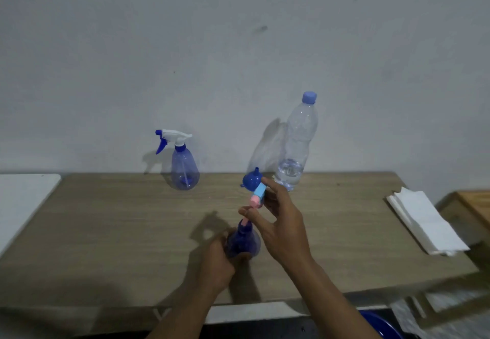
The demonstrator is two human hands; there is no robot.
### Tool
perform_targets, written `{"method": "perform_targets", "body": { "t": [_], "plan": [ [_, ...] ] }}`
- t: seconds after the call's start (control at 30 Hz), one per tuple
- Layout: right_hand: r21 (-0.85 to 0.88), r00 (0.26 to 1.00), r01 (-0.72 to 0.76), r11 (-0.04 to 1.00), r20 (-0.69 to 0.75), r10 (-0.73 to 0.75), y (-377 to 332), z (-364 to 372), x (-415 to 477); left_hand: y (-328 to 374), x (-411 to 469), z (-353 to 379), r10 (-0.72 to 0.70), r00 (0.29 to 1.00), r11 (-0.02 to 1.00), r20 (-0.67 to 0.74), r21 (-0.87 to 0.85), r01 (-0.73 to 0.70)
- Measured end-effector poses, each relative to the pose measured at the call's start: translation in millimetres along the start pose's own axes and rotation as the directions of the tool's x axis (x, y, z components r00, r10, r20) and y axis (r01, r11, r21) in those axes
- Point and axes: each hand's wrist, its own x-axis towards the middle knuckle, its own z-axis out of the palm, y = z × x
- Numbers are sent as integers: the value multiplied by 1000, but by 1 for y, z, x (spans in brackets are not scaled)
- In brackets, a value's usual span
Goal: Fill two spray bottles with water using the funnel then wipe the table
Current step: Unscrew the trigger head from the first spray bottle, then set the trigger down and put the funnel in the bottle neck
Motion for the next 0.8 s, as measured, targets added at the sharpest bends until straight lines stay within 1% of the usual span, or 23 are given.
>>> {"method": "perform_targets", "body": {
  "t": [0.07,0.1,0.13,0.2,0.23,0.3,0.37,0.43,0.47,0.5,0.57,0.63,0.7,0.73,0.8],
  "plan": [
    [18,999,16,1000,-34,-15,-23,-8,8,2,0,0,-12,1000,1000,-22,-23,11],
    [10,998,27,1000,-57,-27,-33,-13,12,3,1,-1,-16,1000,999,-9,-34,16],
    [-15,995,37,999,-87,-39,-41,-18,15,3,1,0,-34,999,999,-7,-35,34],
    [-93,987,52,994,-144,-65,-50,-28,21,7,1,1,-13,1000,998,-12,-55,12],
    [-136,984,42,990,-165,-65,-50,-34,24,7,0,2,7,1000,999,-26,-46,-8],
    [-257,984,-51,965,-177,5,-44,-43,28,2,4,5,62,997,998,-46,-9,-62],
    [-423,981,-175,889,-154,120,-28,-48,29,-13,12,9,95,994,993,-45,-62,-97],
    [-575,970,-238,783,-107,217,-1,-46,25,-24,19,12,129,990,990,-54,-45,-131],
    [-621,959,-265,737,-91,268,15,-44,23,-23,17,11,148,986,988,-70,-30,-150],
    [-653,944,-296,697,-87,319,32,-41,20,-5,5,7,161,985,987,-64,-14,-162],
    [-701,910,-347,623,-92,404,63,-34,17,5,-3,5,206,976,977,-71,77,-201],
    [-739,889,-361,568,-90,448,87,-28,15,12,-6,3,253,962,955,-105,183,-232],
    [-777,890,-340,531,-83,449,105,-24,14,16,-7,1,284,952,933,-110,263,-247],
    [-791,891,-329,516,-79,447,112,-22,13,14,-5,2,271,956,934,-116,270,-232],
    [-804,891,-324,500,-81,447,124,-18,9,18,-6,3,256,958,948,-127,229,-223]
  ]
}}
